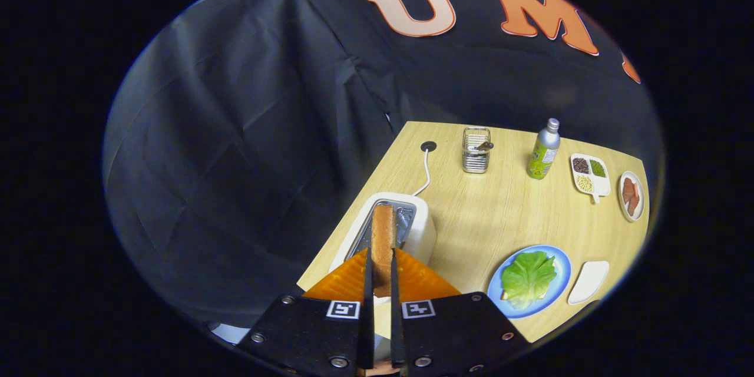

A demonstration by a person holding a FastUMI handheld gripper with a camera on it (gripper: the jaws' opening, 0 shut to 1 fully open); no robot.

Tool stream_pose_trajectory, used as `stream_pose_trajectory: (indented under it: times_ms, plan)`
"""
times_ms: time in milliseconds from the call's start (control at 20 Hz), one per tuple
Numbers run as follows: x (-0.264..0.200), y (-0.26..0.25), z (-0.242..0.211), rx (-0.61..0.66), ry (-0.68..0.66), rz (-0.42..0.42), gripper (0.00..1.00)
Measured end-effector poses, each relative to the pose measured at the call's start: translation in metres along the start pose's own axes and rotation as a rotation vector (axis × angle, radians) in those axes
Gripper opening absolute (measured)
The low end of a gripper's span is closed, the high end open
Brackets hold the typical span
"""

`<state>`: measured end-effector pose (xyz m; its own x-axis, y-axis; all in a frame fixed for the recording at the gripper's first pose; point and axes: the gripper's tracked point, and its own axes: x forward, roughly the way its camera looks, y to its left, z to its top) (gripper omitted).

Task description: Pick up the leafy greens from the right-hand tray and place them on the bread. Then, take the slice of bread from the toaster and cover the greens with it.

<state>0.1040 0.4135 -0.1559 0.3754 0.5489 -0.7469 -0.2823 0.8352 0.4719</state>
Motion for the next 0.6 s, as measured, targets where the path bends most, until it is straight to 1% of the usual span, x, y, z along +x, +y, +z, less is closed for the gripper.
stream_pose_trajectory:
  times_ms: [150,600]
  plan:
    - [-0.016,-0.019,-0.004,0.031,-0.026,0.031,0.12]
    - [-0.037,-0.104,-0.031,0.119,-0.055,0.048,0.12]
